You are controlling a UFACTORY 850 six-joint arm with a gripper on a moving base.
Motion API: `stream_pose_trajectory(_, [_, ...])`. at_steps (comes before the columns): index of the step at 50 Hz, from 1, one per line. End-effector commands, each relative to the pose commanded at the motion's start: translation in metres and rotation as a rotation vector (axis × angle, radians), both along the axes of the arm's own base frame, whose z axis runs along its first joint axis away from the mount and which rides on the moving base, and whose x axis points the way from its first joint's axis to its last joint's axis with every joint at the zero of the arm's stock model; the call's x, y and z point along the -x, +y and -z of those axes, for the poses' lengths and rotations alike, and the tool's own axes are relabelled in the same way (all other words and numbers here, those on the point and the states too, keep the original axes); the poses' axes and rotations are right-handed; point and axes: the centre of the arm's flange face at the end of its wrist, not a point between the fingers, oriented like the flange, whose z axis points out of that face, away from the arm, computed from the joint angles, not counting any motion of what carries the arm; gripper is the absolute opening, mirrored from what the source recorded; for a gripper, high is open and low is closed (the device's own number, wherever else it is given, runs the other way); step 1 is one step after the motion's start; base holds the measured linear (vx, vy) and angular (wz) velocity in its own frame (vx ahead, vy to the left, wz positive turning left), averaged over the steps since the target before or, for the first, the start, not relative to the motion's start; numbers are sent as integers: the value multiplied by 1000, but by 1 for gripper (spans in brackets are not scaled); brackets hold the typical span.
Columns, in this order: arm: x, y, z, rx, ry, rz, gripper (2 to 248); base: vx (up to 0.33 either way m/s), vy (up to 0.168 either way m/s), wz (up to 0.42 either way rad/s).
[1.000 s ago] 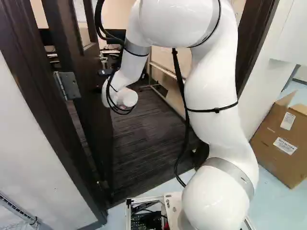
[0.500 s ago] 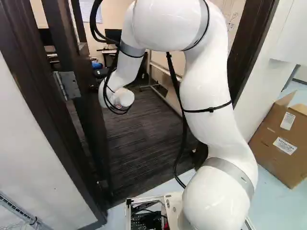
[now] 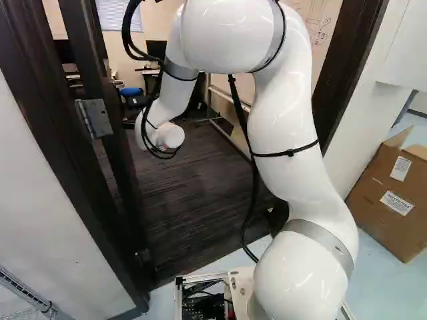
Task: Open the door and move inside
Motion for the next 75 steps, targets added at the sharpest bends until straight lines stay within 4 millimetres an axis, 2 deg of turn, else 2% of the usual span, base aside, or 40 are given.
stream_pose_trajectory(17, [0,-3,0,1,1,4,247,0,0,0])
stream_pose_trajectory(46, [-4,-46,-3,8,12,68,247,0,0,0])
stream_pose_trajectory(61, [-3,-52,-4,9,14,74,247,0,0,0])
stream_pose_trajectory(75, [2,-67,-7,13,20,94,247,0,0,0])
